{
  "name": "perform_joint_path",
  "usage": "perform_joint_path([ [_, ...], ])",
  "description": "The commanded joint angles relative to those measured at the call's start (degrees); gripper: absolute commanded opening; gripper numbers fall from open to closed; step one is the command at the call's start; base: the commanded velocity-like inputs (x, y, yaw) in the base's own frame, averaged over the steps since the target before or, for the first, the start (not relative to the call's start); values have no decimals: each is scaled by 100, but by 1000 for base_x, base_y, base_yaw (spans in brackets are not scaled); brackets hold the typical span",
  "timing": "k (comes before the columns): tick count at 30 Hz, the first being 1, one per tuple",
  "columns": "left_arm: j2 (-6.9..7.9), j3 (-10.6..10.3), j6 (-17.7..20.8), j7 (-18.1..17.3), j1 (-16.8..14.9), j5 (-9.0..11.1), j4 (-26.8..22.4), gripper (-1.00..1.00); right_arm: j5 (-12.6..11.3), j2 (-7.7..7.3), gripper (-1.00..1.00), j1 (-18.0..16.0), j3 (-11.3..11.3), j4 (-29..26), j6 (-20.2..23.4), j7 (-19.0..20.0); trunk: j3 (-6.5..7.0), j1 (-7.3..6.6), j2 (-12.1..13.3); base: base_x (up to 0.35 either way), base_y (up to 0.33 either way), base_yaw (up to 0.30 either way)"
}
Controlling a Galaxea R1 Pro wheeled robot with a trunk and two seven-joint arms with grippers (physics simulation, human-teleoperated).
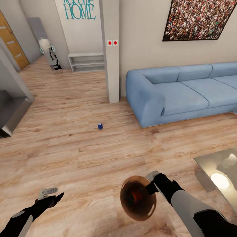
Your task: Put the three can of soda from the living room inside the tash can in the kitchen.
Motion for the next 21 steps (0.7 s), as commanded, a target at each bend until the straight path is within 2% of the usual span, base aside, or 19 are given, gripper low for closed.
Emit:
perform_joint_path([
  [1, 1, 9, -17, -33, 13, 3, 33, 100, -31, 7, -100, 14, -24, -33, -23, 31, 0, 0, 0, 221, 148, 0],
  [4, -3, 23, -51, -130, 28, 5, 129, 100, 45, 20, -100, 32, -22, -133, -56, 41, 0, 0, 0, 196, 131, 0],
  [5, -4, 26, -71, -184, 30, 5, 369, 100, -1436, 22, -100, 34, -21, -720, -58, 42, 0, 0, 0, 127, 85, 0],
  [11, -3, 23, -267, -200, 33, -14, 394, 100, -1437, 26, -100, 47, -13, -762, -66, 42, 0, 0, 0, 140, 77, 0],
  [21, 2, 17, -256, -205, 31, -19, 400, 100, -1438, 27, -100, 49, -12, -769, -59, 45, 0, 0, 0, 288, 134, 0],
])
